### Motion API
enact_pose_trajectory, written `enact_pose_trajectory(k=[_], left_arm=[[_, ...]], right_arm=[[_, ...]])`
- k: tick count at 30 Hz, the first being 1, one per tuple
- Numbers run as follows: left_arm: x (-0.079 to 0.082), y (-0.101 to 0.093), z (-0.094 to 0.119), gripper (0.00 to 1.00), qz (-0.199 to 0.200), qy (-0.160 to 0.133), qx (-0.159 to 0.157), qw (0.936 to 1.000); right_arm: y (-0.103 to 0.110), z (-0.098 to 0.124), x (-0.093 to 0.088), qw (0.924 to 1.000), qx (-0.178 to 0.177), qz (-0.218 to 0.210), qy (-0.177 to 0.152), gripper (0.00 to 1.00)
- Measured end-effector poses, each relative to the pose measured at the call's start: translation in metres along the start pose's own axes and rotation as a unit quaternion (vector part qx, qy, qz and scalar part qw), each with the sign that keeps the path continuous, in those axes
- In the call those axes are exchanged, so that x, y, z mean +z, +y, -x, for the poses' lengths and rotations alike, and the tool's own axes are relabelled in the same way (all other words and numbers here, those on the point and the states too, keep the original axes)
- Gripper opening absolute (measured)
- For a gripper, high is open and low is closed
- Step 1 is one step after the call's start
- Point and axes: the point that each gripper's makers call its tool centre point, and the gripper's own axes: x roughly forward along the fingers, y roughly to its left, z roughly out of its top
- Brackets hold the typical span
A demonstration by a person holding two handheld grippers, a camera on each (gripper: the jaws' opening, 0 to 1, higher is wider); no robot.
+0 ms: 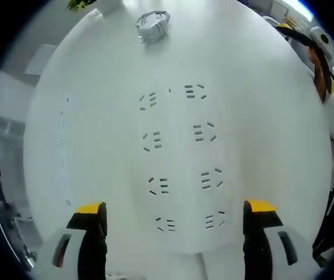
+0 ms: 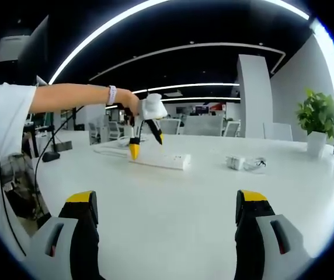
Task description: Straighten the power strip on the desk, plug the charger into it
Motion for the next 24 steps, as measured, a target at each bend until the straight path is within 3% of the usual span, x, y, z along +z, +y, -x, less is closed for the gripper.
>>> enact_pose_trajectory(k=[13,18,24], left_arm=[[0.004,0.003,0.005,0.99,0.05,-0.076,0.032,0.9953],[0.011,0.005,0.012,0.99,0.074,-0.139,0.056,0.986],[0.007,0.0,0.016,0.99,0.095,-0.162,0.066,0.98]], right_arm=[[0.006,0.004,0.002,1.0,0.004,-0.001,-0.003,0.98],[0.009,0.003,0.003,1.0,0.008,-0.001,-0.004,0.98],[0.014,0.0,0.002,0.9999,0.015,0.0,-0.002,0.98]])
